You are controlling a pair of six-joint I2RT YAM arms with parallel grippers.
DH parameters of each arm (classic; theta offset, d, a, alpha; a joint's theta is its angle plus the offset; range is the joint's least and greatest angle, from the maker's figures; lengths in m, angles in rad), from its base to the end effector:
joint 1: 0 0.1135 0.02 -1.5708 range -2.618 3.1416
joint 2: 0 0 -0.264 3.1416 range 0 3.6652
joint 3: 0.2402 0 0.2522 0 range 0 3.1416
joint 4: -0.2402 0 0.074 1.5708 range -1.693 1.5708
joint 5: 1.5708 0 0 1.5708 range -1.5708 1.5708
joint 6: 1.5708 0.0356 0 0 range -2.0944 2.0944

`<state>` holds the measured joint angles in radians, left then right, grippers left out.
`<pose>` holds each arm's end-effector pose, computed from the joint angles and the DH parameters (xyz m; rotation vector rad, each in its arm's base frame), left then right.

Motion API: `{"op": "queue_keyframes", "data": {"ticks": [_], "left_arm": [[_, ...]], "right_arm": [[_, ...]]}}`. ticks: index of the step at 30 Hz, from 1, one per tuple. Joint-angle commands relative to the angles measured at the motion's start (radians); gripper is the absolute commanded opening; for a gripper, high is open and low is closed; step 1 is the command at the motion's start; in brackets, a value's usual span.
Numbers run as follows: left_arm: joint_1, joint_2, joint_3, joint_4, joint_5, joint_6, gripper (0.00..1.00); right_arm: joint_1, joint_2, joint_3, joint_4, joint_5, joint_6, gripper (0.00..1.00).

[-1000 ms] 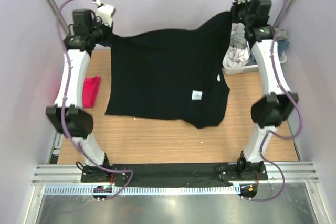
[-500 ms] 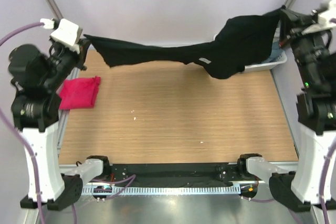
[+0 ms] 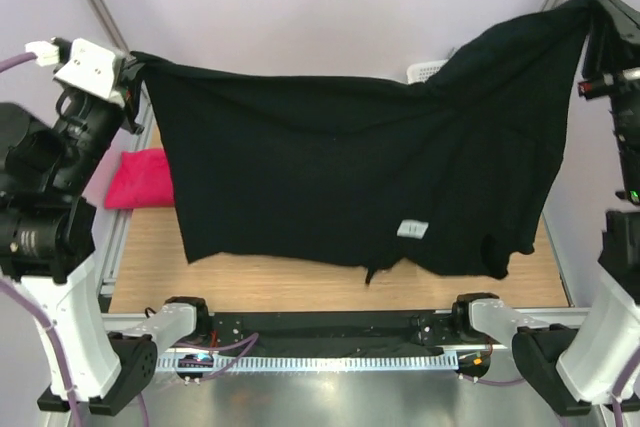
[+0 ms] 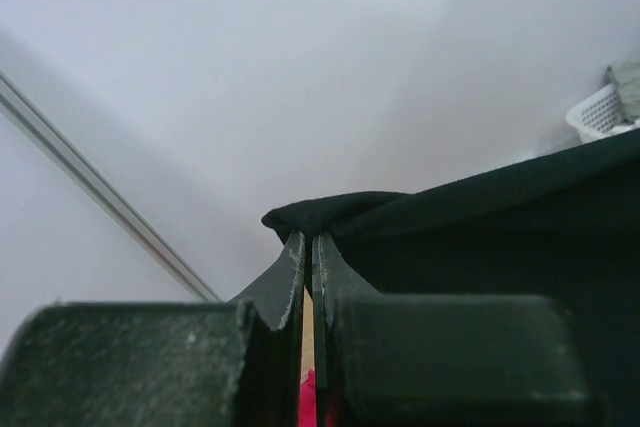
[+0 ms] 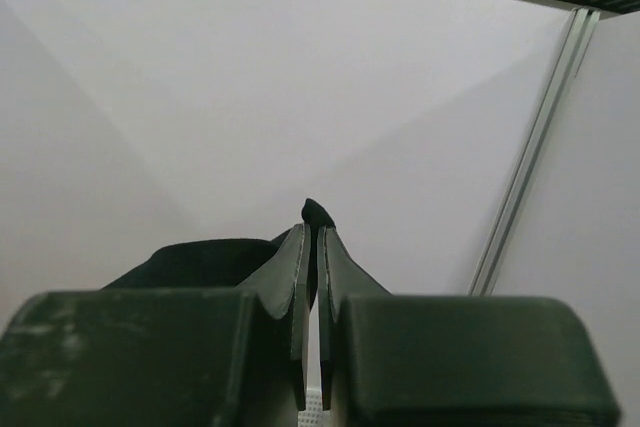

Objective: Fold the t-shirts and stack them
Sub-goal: Flatten the tshirt out

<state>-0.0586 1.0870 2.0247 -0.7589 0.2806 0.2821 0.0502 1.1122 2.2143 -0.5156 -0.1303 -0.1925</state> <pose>0.0995 -0.0157 0.5994 0.4637 1.3200 -0.0095 0.0510 0.0072 0.6564 -0.2377 0.9612 -0.0664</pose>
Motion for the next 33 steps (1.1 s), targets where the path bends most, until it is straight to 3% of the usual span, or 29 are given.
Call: {"op": "queue_keyframes", "data": {"ticks": [1, 5, 10, 16, 20, 26, 33], "left_arm": [[0.002, 0.085, -0.061, 0.065, -0.081, 0.049, 0.00], [0.000, 0.154, -0.185, 0.110, -0.081, 0.081, 0.00], [0.002, 0.319, -0.314, 0.165, -0.075, 0.115, 0.00], [0.026, 0.552, -0.371, 0.254, -0.003, 0.126, 0.00], [0.110, 0.823, -0.224, 0.254, 0.061, 0.101, 0.00], [0.135, 1.095, 0.040, 0.152, 0.103, 0.097, 0.00], [0.132, 1.194, 0.103, 0.159, 0.075, 0.058, 0.00]], "right_arm": [[-0.003, 0.116, -0.079, 0.106, 0.000, -0.025, 0.01], [-0.003, 0.176, -0.238, 0.228, -0.017, -0.030, 0.01], [-0.001, 0.320, -0.324, 0.308, -0.041, -0.006, 0.01], [0.026, 0.641, -0.323, 0.324, -0.042, -0.048, 0.01], [0.039, 0.878, -0.193, 0.302, 0.000, -0.065, 0.01], [0.065, 1.181, 0.077, 0.235, 0.037, -0.119, 0.01], [0.074, 1.367, 0.173, 0.318, 0.112, -0.133, 0.01]]}}
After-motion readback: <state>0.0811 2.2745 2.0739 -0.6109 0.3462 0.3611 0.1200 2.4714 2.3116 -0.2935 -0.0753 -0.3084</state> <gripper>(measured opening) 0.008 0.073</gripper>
